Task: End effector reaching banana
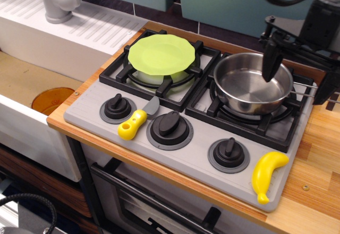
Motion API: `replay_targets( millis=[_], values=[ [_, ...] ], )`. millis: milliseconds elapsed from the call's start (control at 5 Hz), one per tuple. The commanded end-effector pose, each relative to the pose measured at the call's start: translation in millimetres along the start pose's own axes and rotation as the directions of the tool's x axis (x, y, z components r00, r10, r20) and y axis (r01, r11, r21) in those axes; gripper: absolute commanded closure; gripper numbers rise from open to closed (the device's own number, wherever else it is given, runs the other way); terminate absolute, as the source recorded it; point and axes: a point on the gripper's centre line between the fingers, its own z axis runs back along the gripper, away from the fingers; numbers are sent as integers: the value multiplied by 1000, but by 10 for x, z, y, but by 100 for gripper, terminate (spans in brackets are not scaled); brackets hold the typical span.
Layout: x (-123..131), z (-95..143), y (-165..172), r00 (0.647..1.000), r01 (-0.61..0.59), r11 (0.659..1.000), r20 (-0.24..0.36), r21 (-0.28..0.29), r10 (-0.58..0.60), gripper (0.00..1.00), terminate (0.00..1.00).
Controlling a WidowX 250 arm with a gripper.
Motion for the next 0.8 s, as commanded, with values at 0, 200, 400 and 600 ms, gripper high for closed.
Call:
replay_targets(
  millis=[0,200,400,600],
  values=[
    [-129,58,-47,994,4,1000,108,-24,-2,0,0],
    [-199,-29,-90,993,-4,1000,121,-30,7,0,0],
    [-274,-138,-129,991,-11,999,135,-39,16,0,0],
    [-328,-245,-149,989,-16,999,147,-46,23,0,0]
  ],
)
